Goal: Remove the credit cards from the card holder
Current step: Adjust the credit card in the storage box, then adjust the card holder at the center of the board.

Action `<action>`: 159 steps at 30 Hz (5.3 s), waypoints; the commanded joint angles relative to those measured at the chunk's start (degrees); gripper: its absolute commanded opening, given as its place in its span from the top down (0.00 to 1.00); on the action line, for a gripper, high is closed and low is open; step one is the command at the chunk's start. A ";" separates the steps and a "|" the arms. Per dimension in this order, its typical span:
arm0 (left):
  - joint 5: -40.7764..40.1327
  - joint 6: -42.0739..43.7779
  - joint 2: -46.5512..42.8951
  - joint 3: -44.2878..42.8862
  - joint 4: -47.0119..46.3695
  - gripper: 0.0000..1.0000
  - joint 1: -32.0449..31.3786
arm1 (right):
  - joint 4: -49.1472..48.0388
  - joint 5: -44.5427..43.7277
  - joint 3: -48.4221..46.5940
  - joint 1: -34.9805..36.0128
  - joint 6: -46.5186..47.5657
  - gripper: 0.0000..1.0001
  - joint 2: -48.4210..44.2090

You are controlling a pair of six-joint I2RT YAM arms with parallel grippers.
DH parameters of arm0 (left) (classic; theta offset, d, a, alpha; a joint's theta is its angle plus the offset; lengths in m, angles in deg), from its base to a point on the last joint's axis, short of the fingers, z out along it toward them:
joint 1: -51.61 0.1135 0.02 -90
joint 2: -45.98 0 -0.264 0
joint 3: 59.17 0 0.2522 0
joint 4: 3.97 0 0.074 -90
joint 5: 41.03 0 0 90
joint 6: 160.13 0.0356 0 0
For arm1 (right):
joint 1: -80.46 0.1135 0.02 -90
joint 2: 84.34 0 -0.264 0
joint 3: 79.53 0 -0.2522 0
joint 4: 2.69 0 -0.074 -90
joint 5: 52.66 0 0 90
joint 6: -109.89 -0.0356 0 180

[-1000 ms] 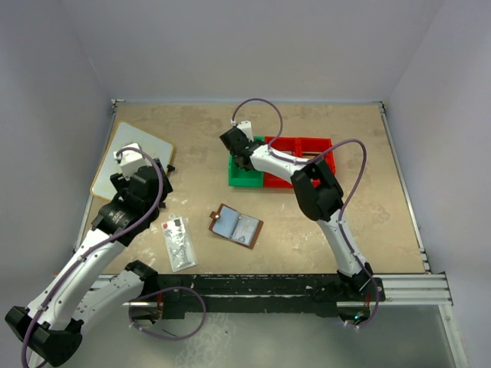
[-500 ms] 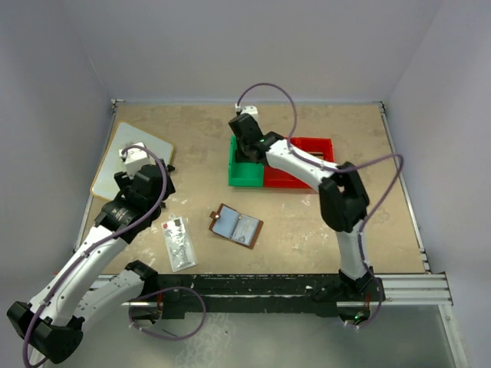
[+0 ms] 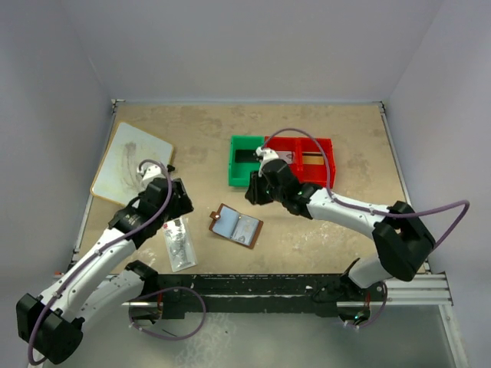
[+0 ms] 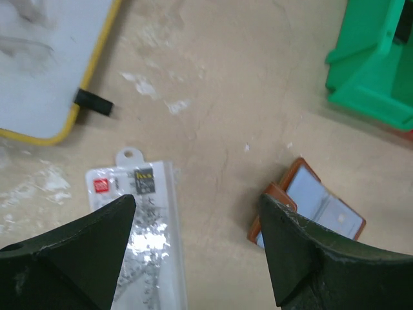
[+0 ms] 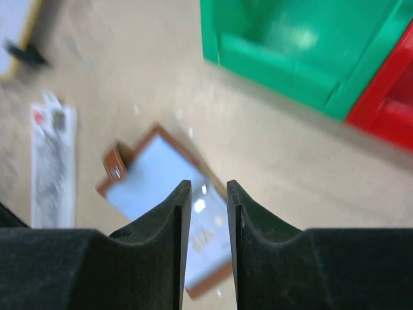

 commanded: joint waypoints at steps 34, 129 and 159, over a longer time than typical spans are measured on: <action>22.03 -22.94 0.99 20.89 -27.01 0.44 -11.79 | -1.47 7.46 6.14 1.70 1.13 0.66 8.99; 17.24 -19.46 7.94 15.35 -30.80 0.47 -19.43 | -11.69 20.71 19.07 -0.42 -4.03 0.63 -2.52; 14.35 -13.06 31.28 7.32 -33.58 0.72 -30.24 | -24.57 21.50 31.43 -0.41 -16.08 0.79 -2.54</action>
